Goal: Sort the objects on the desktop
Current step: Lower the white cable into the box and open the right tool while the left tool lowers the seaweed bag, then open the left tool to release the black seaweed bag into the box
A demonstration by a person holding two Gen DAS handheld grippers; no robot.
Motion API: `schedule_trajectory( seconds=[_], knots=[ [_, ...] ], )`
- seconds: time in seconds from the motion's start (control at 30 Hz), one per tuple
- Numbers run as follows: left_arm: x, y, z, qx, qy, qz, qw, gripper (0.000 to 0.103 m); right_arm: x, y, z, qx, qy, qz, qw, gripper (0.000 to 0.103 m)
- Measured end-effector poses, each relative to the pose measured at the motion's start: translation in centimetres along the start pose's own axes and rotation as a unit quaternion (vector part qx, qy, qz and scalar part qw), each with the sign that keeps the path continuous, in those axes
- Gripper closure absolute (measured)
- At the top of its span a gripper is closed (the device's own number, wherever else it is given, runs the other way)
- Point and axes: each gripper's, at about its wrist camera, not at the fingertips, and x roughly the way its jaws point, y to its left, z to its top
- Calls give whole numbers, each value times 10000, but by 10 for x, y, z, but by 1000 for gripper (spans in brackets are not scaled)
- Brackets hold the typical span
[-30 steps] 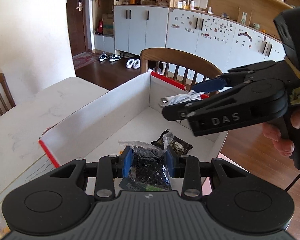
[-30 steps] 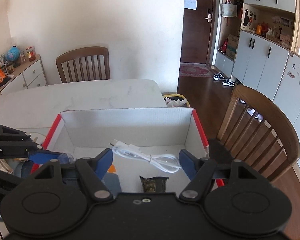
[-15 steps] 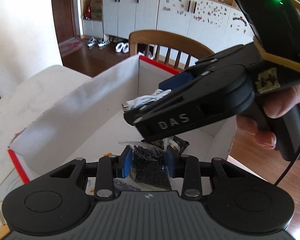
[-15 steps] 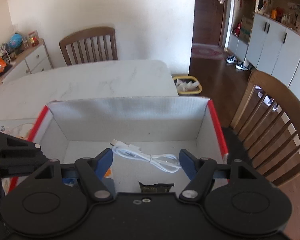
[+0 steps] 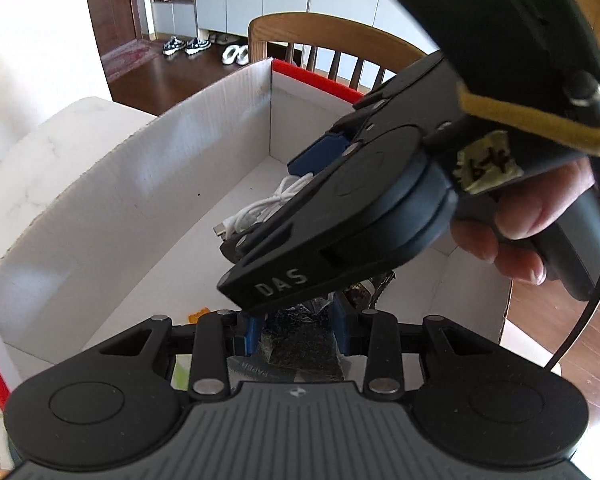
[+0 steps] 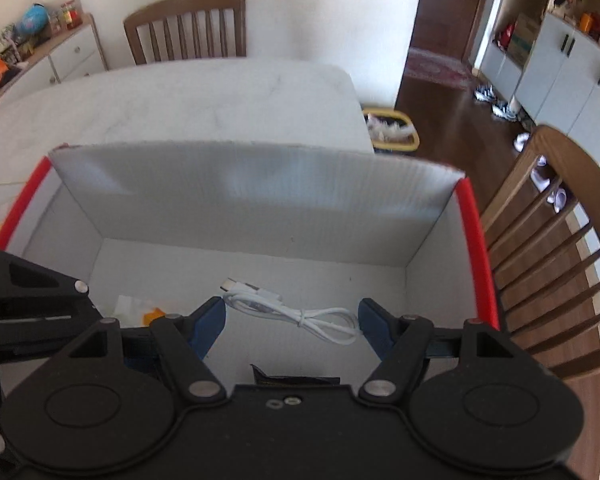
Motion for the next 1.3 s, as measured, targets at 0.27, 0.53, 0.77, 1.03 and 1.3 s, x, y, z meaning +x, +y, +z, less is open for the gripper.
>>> schedule_trajectory(
  seconds=[0.27,0.53,0.77,1.03,1.3],
  knots=[
    [14,5,7,-87,353,-167,9992,69,14,-1,0,106,479,41,9988,30],
    [18,2,7,-56,530,-190,9984,67,17,-7,0,254,550,215,9979,28],
    [7,5,3,-103,363,-204,9991,46,17,-11,4,292,560,283,9976,28],
    [-16,4,-7,-269,86,-260,9993,46,8,-9,4,326,430,307,9981,25],
    [-44,-6,-21,-311,-197,-212,9991,46,-18,-10,0,418,194,398,9981,25]
  ],
)
